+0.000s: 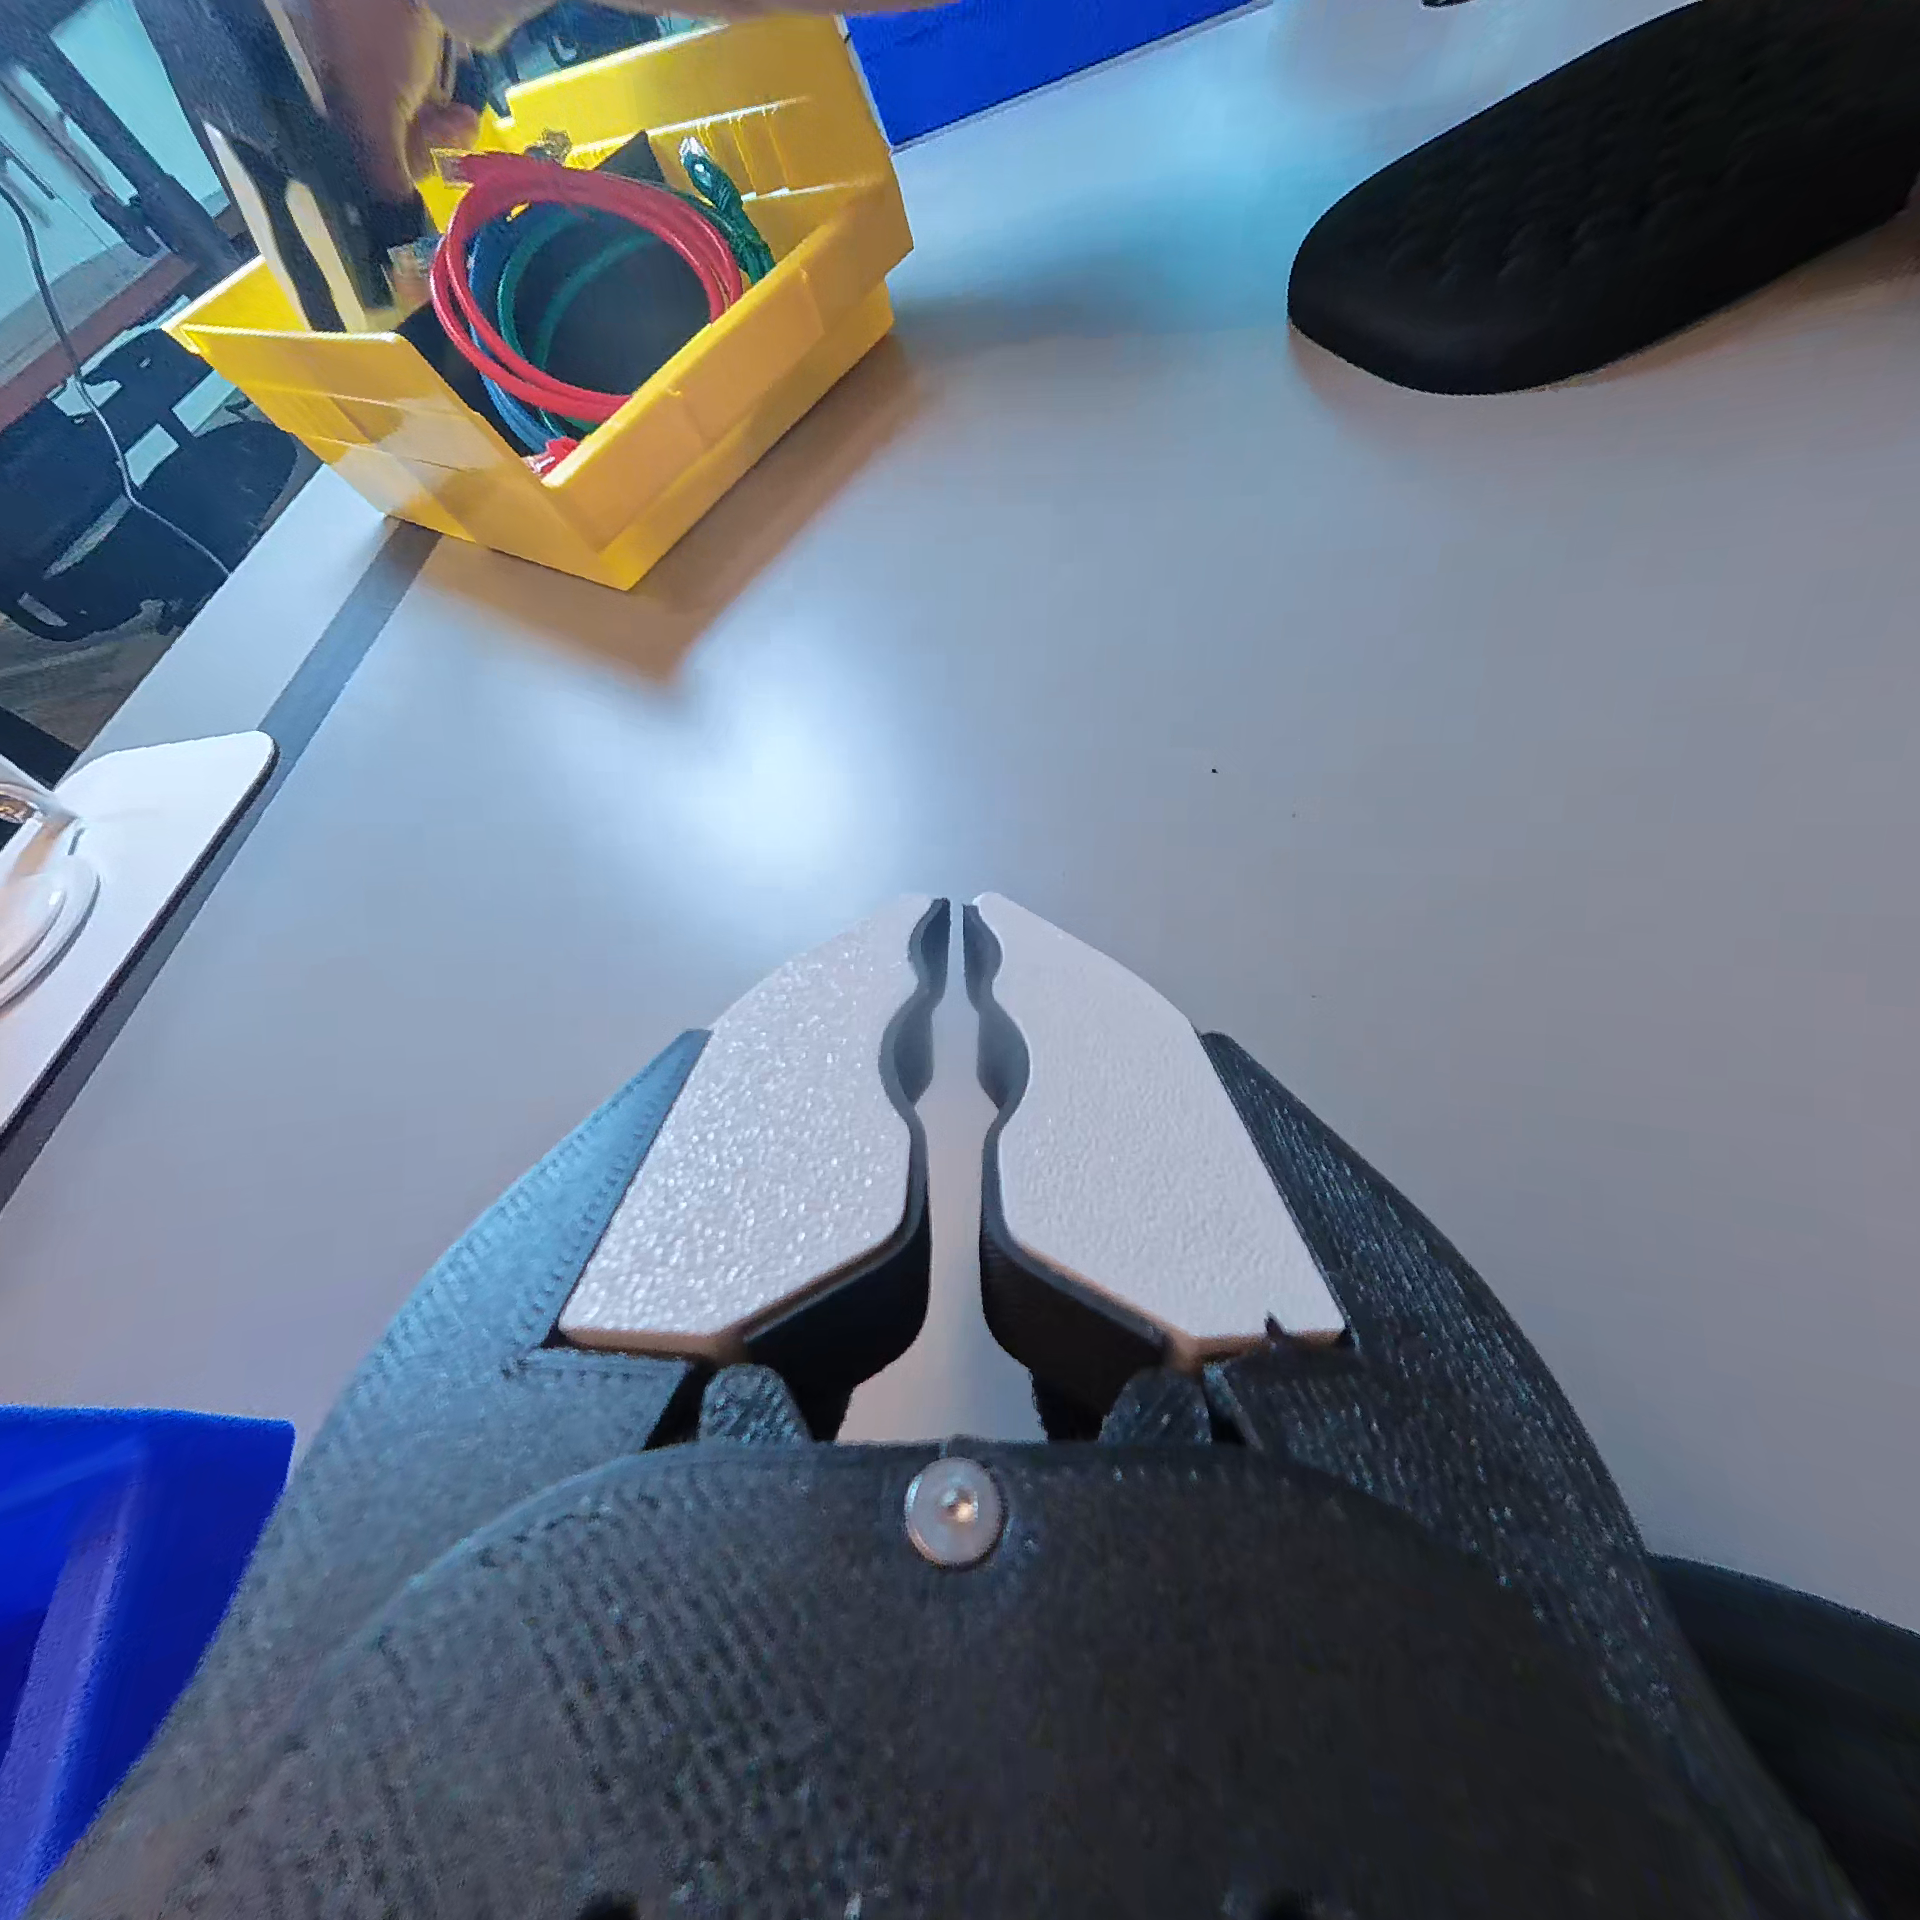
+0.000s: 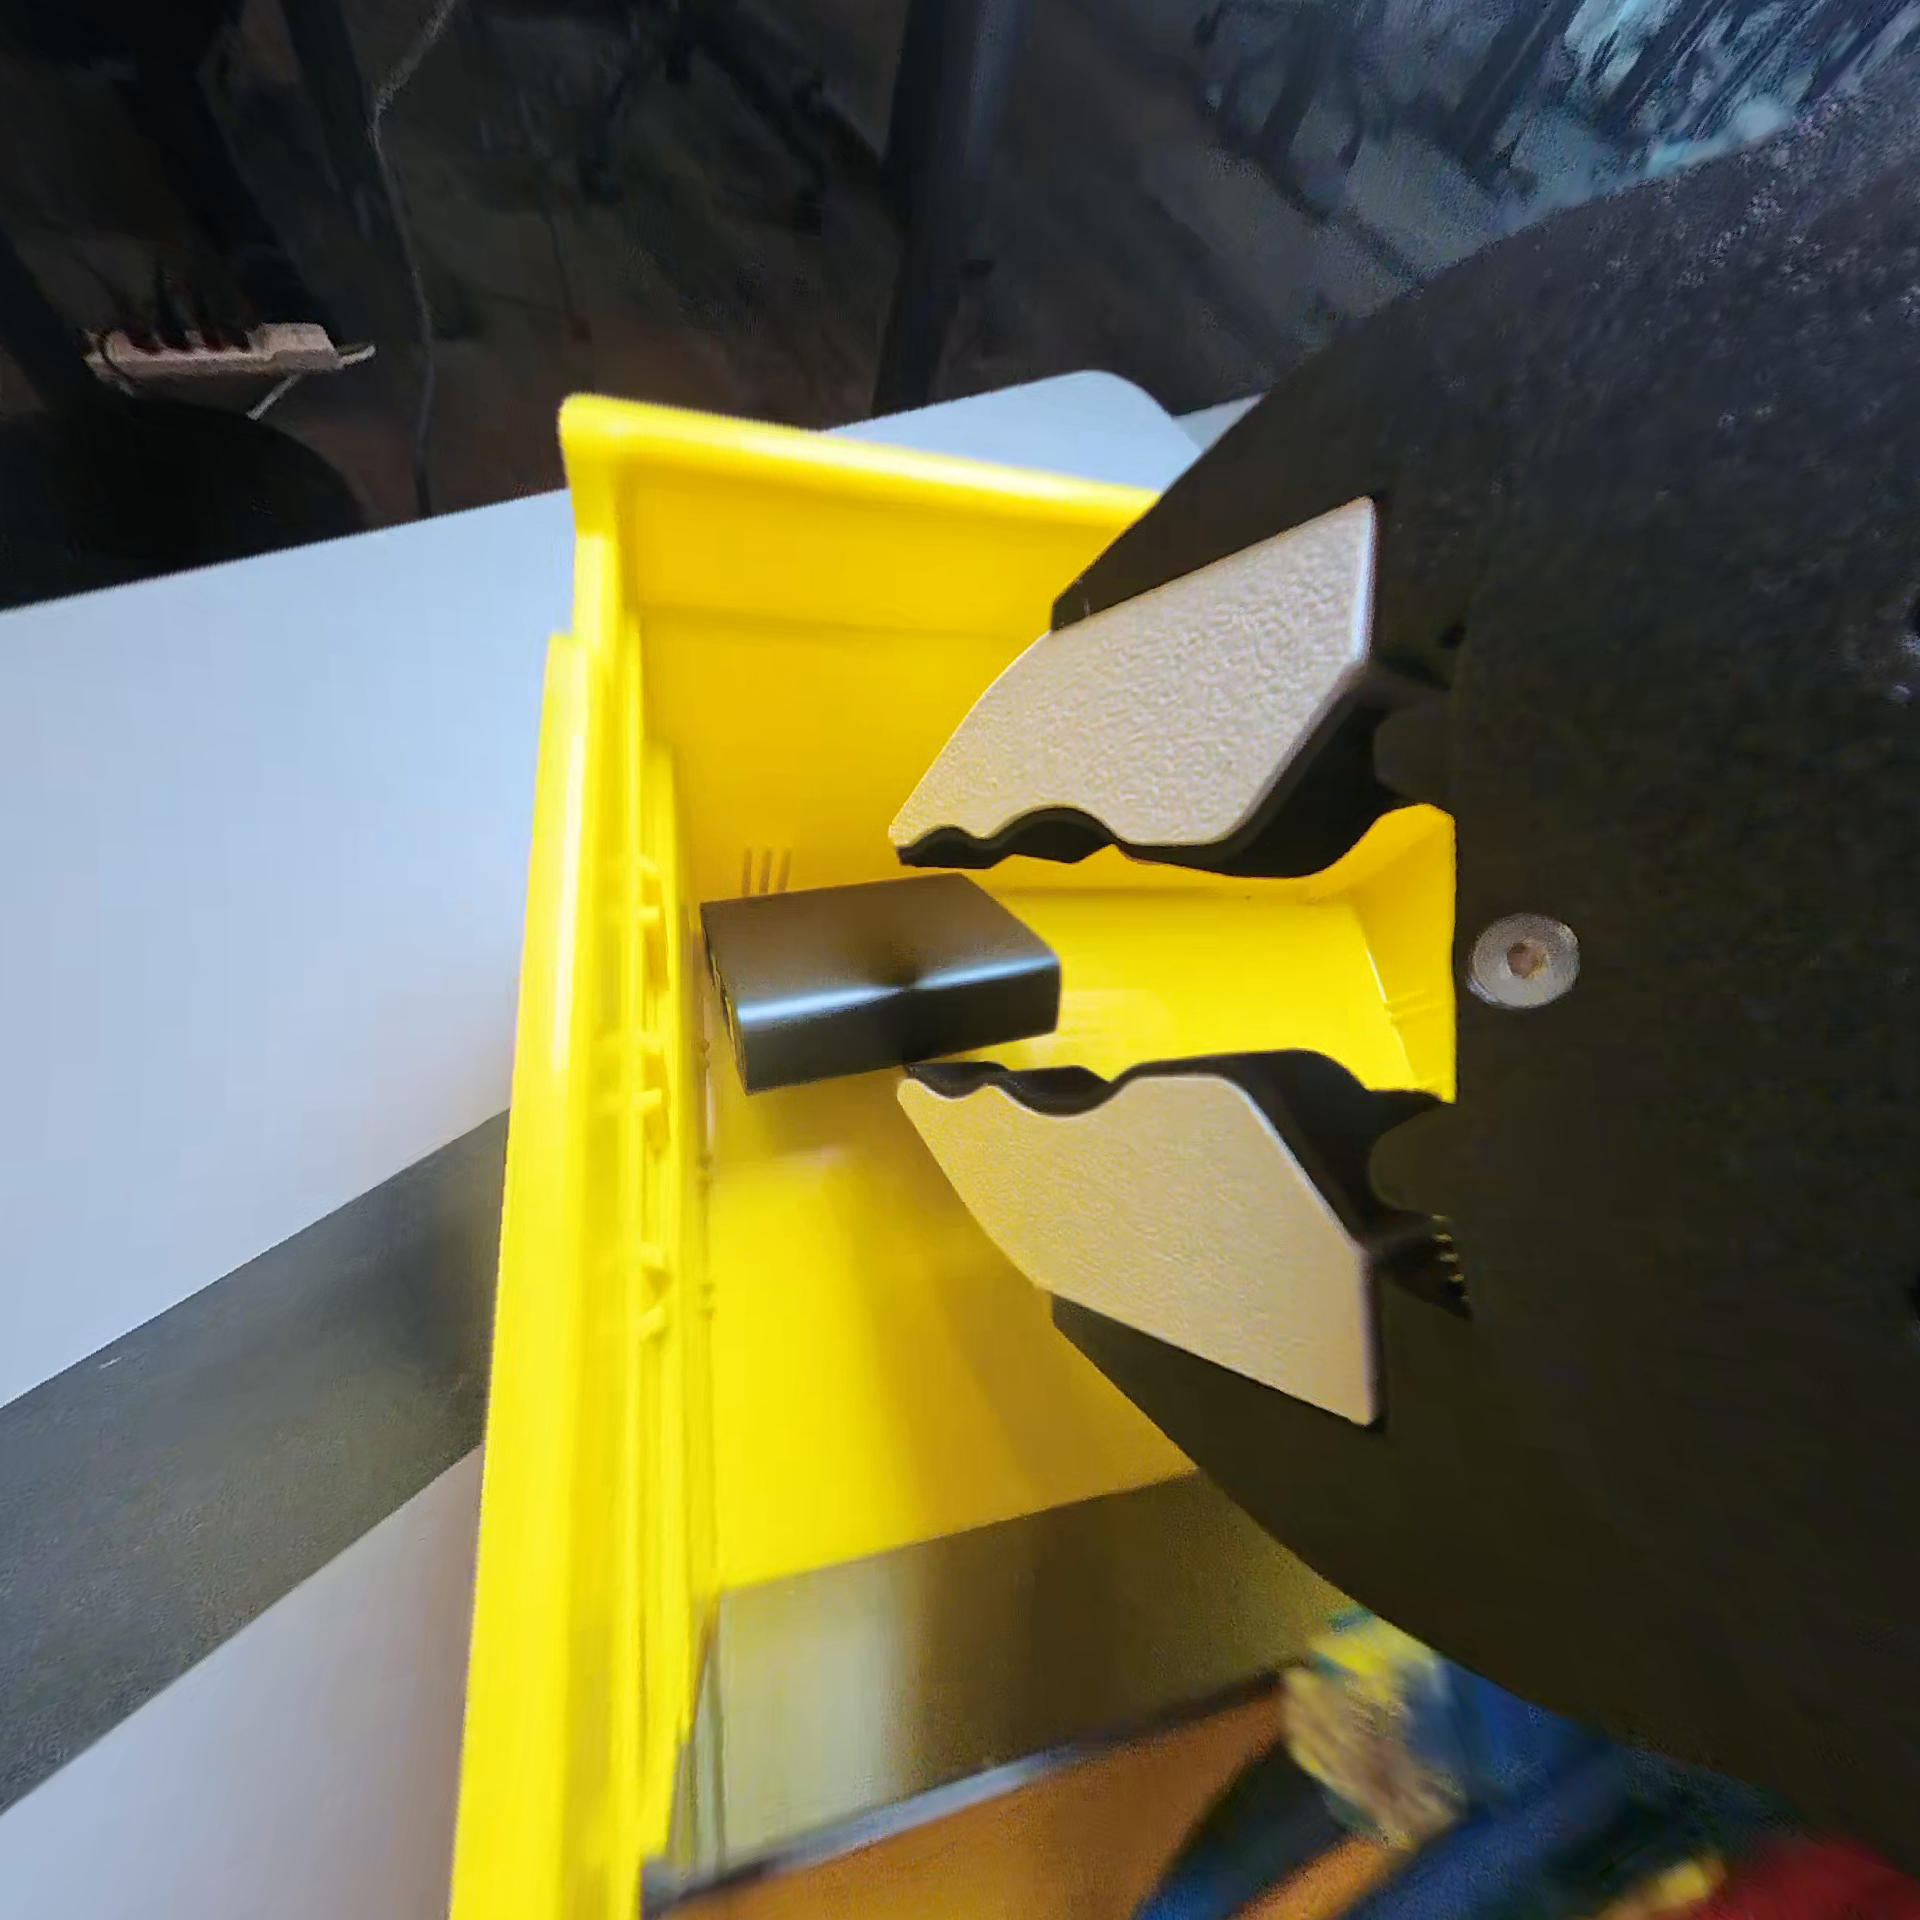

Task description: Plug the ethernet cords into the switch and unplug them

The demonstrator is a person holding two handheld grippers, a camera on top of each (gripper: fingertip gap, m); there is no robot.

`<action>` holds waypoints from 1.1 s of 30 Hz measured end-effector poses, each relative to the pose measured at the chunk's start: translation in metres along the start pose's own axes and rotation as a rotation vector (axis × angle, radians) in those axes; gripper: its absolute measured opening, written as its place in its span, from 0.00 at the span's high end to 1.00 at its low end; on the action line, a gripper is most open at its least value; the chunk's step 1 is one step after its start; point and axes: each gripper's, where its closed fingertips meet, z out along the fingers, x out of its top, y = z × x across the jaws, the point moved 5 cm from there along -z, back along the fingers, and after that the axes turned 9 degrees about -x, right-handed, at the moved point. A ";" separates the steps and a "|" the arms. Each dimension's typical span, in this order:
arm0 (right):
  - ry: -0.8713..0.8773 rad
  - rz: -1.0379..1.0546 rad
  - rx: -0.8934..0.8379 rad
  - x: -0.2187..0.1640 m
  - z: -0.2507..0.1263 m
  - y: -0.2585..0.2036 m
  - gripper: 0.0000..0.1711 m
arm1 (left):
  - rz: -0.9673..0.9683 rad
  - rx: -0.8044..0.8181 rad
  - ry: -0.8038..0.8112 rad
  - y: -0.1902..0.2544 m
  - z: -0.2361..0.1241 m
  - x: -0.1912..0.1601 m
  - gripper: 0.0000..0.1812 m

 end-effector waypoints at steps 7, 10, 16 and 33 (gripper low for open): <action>0.210 0.134 -0.073 0.005 -0.085 0.026 0.79 | 0.015 0.023 -0.010 0.001 -0.001 0.003 0.99; 0.329 0.151 -0.117 0.009 -0.127 0.011 0.81 | 0.036 0.052 -0.004 0.000 -0.004 0.007 0.99; 0.510 0.100 -0.080 0.005 -0.186 -0.077 0.82 | 0.053 0.154 -0.056 -0.008 -0.017 0.015 0.98; 0.030 -0.228 -0.184 -0.035 -0.141 -0.218 0.76 | -0.305 0.477 -0.814 -0.077 -0.122 -0.102 0.66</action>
